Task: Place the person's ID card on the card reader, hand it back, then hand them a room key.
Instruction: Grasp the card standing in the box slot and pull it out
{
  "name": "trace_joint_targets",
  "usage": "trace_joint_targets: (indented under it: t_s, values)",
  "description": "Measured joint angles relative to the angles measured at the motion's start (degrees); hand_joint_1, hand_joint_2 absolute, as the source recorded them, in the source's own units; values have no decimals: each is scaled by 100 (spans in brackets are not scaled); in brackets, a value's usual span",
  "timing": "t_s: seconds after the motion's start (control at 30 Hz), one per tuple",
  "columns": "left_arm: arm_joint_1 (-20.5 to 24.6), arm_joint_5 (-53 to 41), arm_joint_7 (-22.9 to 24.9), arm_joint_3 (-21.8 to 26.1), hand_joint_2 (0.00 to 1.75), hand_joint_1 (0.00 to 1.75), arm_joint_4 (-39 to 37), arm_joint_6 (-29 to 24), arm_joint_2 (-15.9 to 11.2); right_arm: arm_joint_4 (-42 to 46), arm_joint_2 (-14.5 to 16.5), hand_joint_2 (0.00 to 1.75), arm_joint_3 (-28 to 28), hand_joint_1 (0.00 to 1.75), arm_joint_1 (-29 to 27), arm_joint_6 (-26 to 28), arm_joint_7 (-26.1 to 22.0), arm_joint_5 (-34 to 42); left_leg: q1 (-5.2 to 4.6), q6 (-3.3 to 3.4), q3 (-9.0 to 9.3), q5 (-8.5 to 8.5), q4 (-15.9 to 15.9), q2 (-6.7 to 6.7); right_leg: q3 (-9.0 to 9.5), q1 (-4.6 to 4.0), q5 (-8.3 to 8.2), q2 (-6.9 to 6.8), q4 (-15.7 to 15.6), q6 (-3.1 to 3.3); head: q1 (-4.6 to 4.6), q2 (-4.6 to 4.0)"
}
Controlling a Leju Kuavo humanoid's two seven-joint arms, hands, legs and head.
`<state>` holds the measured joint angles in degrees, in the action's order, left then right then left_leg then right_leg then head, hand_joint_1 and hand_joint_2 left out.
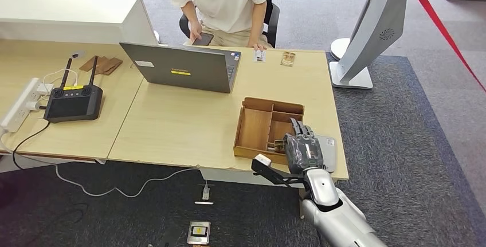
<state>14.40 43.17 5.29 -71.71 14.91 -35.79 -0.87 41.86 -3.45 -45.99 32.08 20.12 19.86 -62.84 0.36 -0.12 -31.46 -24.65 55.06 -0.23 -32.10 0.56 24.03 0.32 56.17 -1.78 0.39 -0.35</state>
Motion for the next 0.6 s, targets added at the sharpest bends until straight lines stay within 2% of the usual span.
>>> trace_joint_targets:
  t_s: [0.3, 0.6]
  values:
    - [0, -13, 0, 0, 175, 0, 0, 0, 13, -119, 42, 175, 0, 168, 45, 135, -1, 42, 0, 0, 2, 0, 0, 0, 3, 0, -1, 0, 1, 0, 0, 0]
    - [4, -23, 0, 0, 175, 0, 0, -1, 21, -184, 38, 175, 34, 175, 218, 422, 146, 83, 0, 0, 1, 0, 0, 0, 1, 0, -1, 0, 1, 0, 0, 0]
